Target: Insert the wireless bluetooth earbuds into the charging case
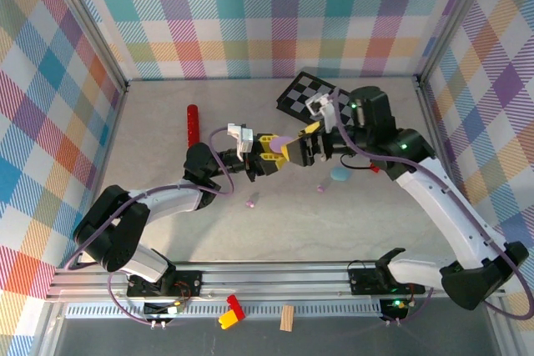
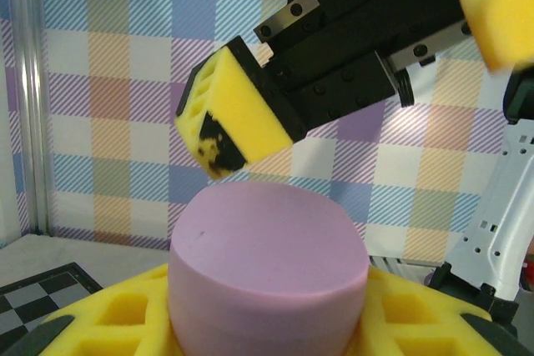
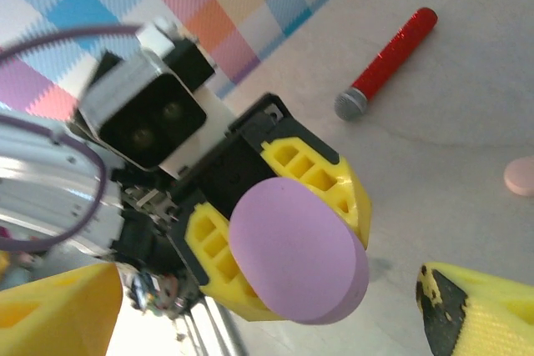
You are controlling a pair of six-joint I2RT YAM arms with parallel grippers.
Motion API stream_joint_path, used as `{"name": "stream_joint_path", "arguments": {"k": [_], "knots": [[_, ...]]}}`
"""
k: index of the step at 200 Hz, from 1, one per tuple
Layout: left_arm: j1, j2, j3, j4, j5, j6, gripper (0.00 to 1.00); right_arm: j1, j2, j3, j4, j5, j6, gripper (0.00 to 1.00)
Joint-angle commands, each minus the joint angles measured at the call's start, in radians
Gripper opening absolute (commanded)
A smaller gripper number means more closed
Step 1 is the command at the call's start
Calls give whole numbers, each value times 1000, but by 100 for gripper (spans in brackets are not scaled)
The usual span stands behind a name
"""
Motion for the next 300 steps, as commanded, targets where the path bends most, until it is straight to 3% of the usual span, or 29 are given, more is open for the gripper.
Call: {"name": "stream_joint_path", "arguments": {"k": [1,110,259,300], "knots": [[11,-25,0,38,31,-2,37,35,21,38,-73,135,-140,90],[20,-34,12,31,58,-37,36,84,27,41,12,387,-116,89],[26,-34,12,29,85,-23,36,84,87,143,-23,388,-50,89],[29,-29,3,21,71,-6,36,83,-15,70,79,266,-4,90]]}}
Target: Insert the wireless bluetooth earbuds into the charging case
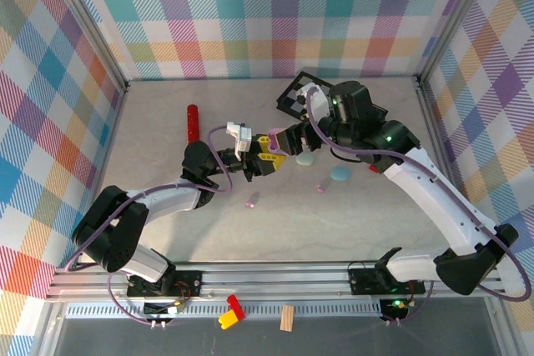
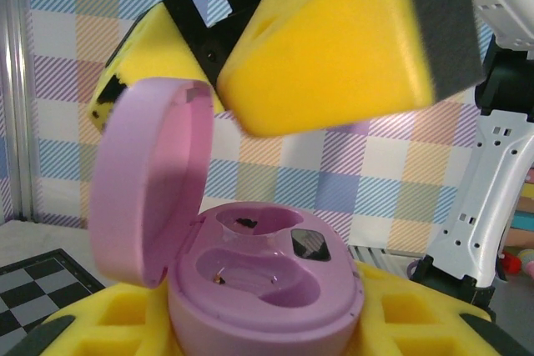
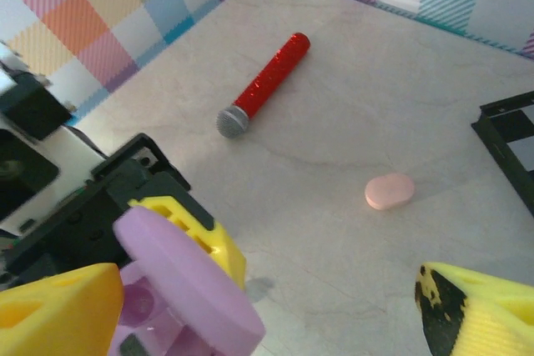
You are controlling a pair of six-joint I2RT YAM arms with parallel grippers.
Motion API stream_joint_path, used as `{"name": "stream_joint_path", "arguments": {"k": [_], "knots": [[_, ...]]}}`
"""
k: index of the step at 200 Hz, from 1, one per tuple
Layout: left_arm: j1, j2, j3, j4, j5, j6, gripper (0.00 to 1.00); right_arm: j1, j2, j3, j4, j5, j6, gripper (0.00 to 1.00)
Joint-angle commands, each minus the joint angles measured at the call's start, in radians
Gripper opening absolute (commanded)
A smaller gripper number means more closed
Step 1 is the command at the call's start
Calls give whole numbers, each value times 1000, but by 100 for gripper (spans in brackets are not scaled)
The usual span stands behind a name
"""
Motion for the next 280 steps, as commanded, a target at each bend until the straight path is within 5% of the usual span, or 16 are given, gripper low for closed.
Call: {"name": "stream_joint_path", "arguments": {"k": [1,34,98,130,175,221,280], "knots": [[11,-23,2,44,17,23,36,-5,-96,-33,89,-91,42,90],[20,-25,-6,45,13,28,36,-44,-241,-190,198,-24,142,90],[44,-62,-17,3,26,34,36,-359,-369,-610,283,-67,551,87],[49,-88,-27,-42,22,60,36,-364,-275,-716,263,-97,633,85],[52,-105,-32,-83,20,82,36,-348,-137,-919,524,-214,876,80],[55,-105,-31,-81,23,82,36,-321,32,-961,734,-305,952,78],[59,-136,-45,-101,20,87,36,-314,120,-946,768,-280,952,77]]}}
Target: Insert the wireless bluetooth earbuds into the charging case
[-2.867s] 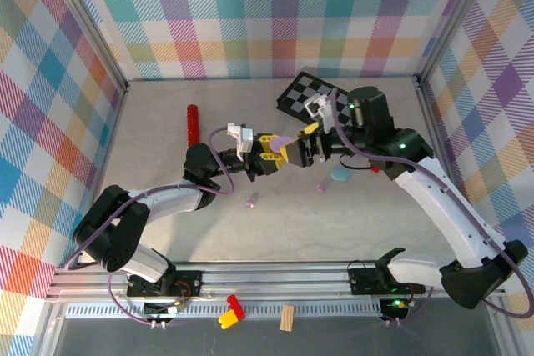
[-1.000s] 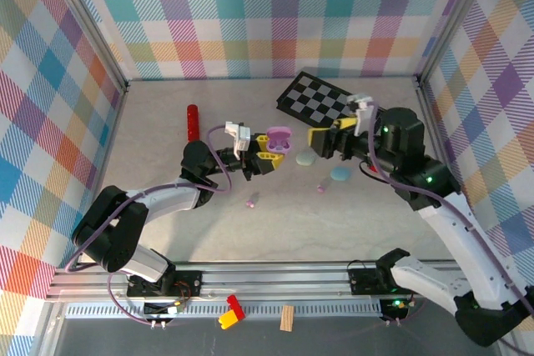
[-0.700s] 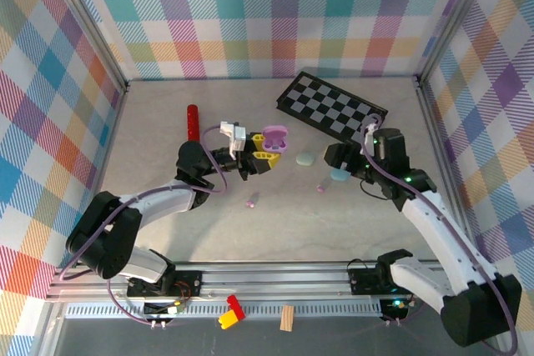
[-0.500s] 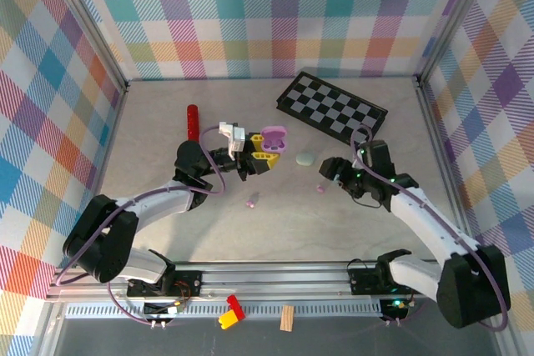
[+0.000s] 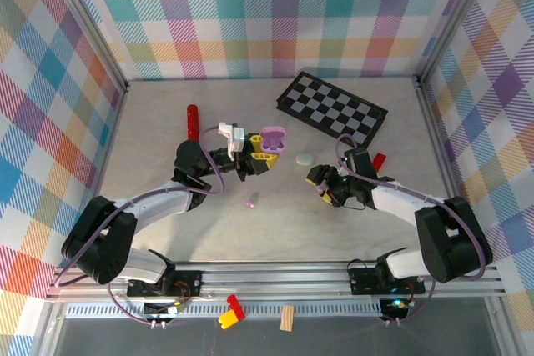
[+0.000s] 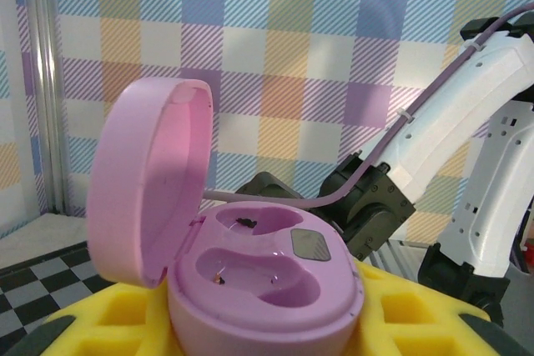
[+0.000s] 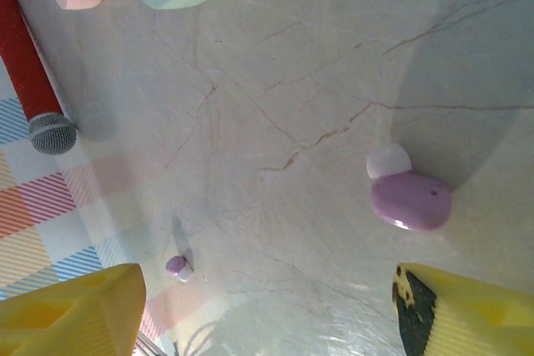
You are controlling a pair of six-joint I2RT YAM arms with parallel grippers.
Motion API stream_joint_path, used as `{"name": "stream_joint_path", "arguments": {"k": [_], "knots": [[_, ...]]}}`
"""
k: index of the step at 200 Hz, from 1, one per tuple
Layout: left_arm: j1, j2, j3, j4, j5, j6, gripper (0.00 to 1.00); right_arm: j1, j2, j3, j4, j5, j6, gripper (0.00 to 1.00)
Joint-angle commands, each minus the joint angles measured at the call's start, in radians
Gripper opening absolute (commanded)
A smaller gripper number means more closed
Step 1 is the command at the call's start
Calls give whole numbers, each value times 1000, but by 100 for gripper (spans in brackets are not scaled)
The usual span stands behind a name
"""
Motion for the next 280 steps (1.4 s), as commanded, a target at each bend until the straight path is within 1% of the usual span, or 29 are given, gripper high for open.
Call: {"name": "stream_joint_path", "arguments": {"k": [1,102,147,173,192,221,247,280], "knots": [[15,-40,-13,6,20,27,36,5,24,7,58,-15,16,77],[16,-72,-21,-38,22,48,36,0,62,78,-45,88,-85,77],[16,-86,-17,-67,23,61,37,-12,91,128,-74,113,-133,77],[16,-96,-15,-86,23,72,37,-18,95,133,-61,112,-149,77],[17,-99,-14,-100,25,77,37,-24,103,135,-61,100,-159,74],[17,-111,-14,-118,26,86,37,-27,85,115,-56,126,-141,69],[16,-122,-18,-150,24,105,37,-27,52,91,-38,126,-134,68],[16,-125,-20,-156,24,112,37,-28,13,49,-23,155,-107,66]]}}
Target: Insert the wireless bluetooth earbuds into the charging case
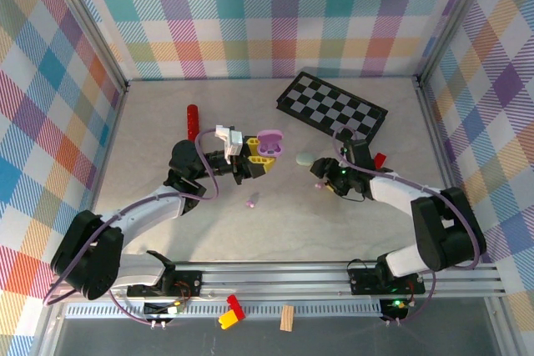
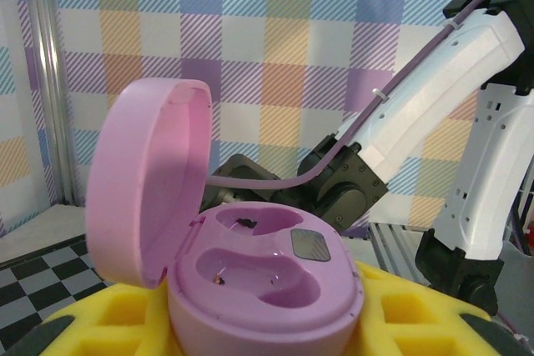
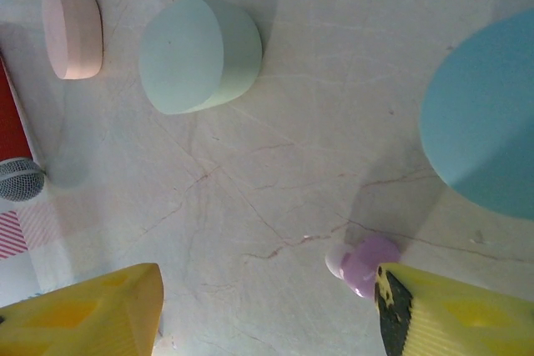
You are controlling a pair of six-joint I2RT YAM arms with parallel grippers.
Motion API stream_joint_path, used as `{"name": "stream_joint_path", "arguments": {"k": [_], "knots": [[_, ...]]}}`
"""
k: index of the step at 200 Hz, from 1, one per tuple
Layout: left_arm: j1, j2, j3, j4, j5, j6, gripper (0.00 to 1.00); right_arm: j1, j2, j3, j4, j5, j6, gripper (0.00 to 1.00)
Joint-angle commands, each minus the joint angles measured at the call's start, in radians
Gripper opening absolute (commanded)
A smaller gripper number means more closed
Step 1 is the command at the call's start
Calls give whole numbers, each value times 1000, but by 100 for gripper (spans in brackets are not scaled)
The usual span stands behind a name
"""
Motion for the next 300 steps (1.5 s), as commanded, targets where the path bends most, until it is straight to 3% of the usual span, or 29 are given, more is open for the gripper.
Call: {"name": "stream_joint_path", "arguments": {"k": [1,165,238,300], "knots": [[14,-24,-13,6,24,29,37,-4,-35,-31,16,27,18,66],[14,-64,-23,-39,14,51,37,-4,148,17,25,-38,54,41],[14,-73,-25,-63,16,67,37,-4,183,65,-75,13,62,20],[14,-80,-32,-82,6,87,37,4,100,106,-182,44,-53,19]]}}
